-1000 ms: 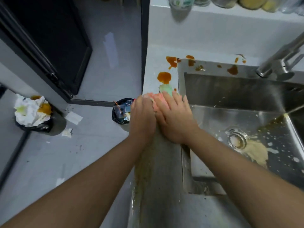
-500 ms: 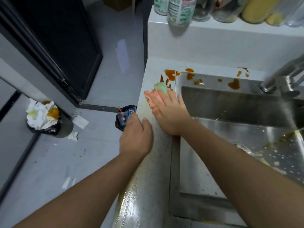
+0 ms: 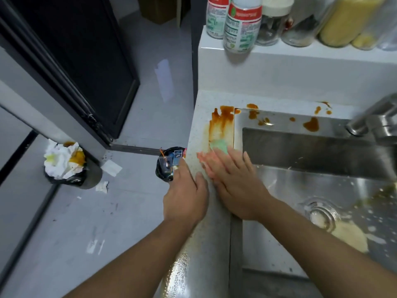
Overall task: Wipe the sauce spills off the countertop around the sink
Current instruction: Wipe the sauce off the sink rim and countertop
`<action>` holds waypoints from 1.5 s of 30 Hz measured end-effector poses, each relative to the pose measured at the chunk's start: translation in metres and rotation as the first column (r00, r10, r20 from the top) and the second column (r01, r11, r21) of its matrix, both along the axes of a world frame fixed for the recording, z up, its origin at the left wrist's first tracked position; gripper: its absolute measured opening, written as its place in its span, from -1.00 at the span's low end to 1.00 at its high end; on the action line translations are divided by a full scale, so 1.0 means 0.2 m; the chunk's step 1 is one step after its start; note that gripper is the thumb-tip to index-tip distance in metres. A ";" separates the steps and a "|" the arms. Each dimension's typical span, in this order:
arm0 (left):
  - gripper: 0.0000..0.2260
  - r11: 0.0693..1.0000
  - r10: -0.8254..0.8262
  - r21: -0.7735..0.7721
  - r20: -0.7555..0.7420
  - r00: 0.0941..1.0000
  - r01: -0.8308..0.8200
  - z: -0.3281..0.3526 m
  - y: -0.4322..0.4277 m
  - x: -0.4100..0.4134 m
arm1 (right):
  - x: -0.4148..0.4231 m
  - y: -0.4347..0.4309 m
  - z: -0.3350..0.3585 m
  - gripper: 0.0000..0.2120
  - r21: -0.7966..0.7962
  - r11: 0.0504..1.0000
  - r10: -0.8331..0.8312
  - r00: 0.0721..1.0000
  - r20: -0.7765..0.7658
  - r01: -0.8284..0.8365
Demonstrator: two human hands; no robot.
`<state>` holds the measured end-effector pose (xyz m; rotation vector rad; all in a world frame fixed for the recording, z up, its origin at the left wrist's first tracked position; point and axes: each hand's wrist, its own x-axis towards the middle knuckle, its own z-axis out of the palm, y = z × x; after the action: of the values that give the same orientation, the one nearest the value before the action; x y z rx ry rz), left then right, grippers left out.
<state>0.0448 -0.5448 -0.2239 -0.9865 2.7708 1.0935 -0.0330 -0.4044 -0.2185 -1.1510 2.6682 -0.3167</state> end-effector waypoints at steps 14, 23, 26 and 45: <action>-0.20 0.912 -0.410 -0.082 -0.225 0.884 0.402 -0.02 -0.21 -0.46 | -0.12 -0.11 0.03 -0.45 0.150 0.972 -0.189 0.981 0.048 0.180; -0.29 0.911 -0.412 -0.111 -0.178 0.894 0.398 -0.08 -0.21 -0.46 | -0.61 -0.35 -0.01 -0.49 0.176 0.955 -0.240 0.971 -0.006 0.237; -0.32 0.893 -0.443 -0.160 -0.146 0.884 0.421 -0.07 -0.21 -0.47 | -0.42 -0.25 0.04 -0.56 0.110 0.979 -0.180 0.982 0.061 0.173; -0.34 0.834 -0.476 -0.338 -0.042 0.878 0.436 -0.09 -0.19 -0.47 | -0.87 -0.46 0.12 -0.53 0.185 0.964 -0.193 0.981 -0.013 0.192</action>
<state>-0.0499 -0.5820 -0.2416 -0.2170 3.1048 0.6675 -0.2062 -0.4968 -0.1944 -0.8370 2.7410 -0.0981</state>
